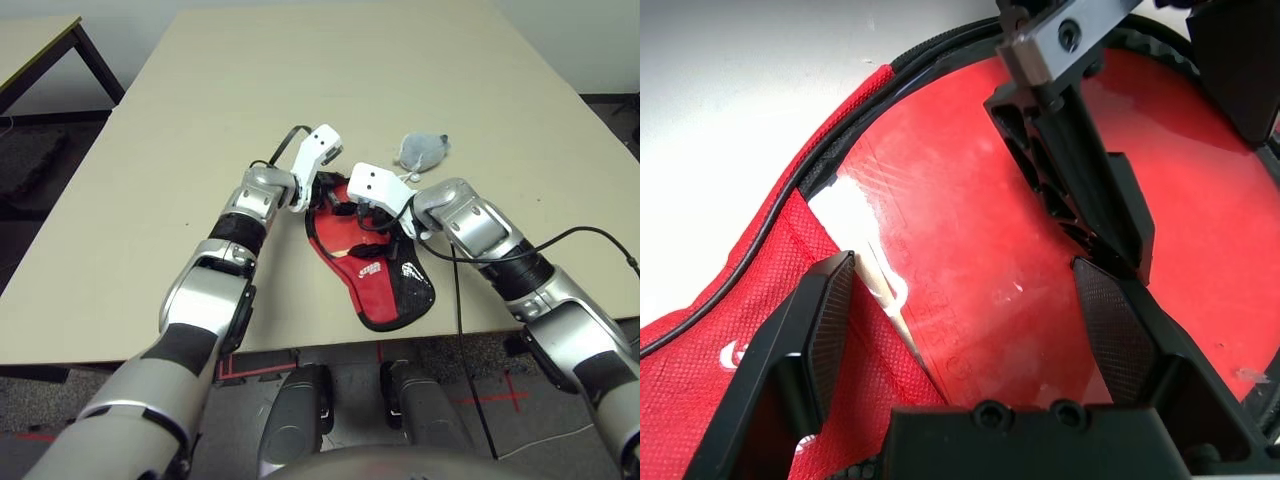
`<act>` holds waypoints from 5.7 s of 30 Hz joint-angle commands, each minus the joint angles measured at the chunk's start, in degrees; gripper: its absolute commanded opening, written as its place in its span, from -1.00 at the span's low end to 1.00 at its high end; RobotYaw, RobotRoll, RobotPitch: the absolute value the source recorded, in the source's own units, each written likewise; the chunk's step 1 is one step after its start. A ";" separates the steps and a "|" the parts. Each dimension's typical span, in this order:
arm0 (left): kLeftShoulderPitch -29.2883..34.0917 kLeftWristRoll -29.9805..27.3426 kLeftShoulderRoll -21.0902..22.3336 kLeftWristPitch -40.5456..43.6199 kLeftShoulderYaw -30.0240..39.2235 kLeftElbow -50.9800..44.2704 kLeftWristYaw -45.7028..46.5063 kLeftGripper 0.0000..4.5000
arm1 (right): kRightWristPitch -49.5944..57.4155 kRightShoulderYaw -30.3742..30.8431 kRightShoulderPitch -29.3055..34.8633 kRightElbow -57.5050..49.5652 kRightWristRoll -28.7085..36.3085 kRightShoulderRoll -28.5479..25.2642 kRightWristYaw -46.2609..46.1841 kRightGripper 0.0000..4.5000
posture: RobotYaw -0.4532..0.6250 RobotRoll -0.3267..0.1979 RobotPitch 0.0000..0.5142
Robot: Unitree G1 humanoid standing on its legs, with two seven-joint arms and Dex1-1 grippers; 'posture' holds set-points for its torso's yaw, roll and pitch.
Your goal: Store the ping-pong paddle in its case and zip it.
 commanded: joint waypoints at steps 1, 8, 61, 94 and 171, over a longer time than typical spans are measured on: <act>1.75 1.98 -0.65 -0.63 -1.68 3.32 0.92 0.98 | 1.81 1.04 0.72 2.66 -1.35 -0.84 -0.25 1.00 | -0.24 0.25 -0.44; 2.05 3.04 -1.04 -1.87 -1.87 4.91 1.84 0.98 | 5.95 -1.65 -2.28 0.20 0.91 -3.23 2.37 1.00 | -0.24 0.25 -0.43; 3.74 2.49 -3.71 1.81 -3.21 -3.01 0.55 1.00 | -34.32 -13.54 -24.22 62.86 -20.20 1.24 -29.29 -0.34 | -0.18 0.25 -0.42; 1.77 3.25 -6.13 -0.45 -4.08 1.42 0.62 1.00 | 13.92 -5.80 13.81 -38.58 -15.40 -36.84 21.50 -0.99 | -0.40 0.25 -0.31; 23.06 -11.62 7.29 -25.37 26.07 -8.69 46.47 1.00 | -52.63 -49.35 0.53 57.04 6.05 -15.70 -42.63 0.99 | -0.22 0.25 -0.38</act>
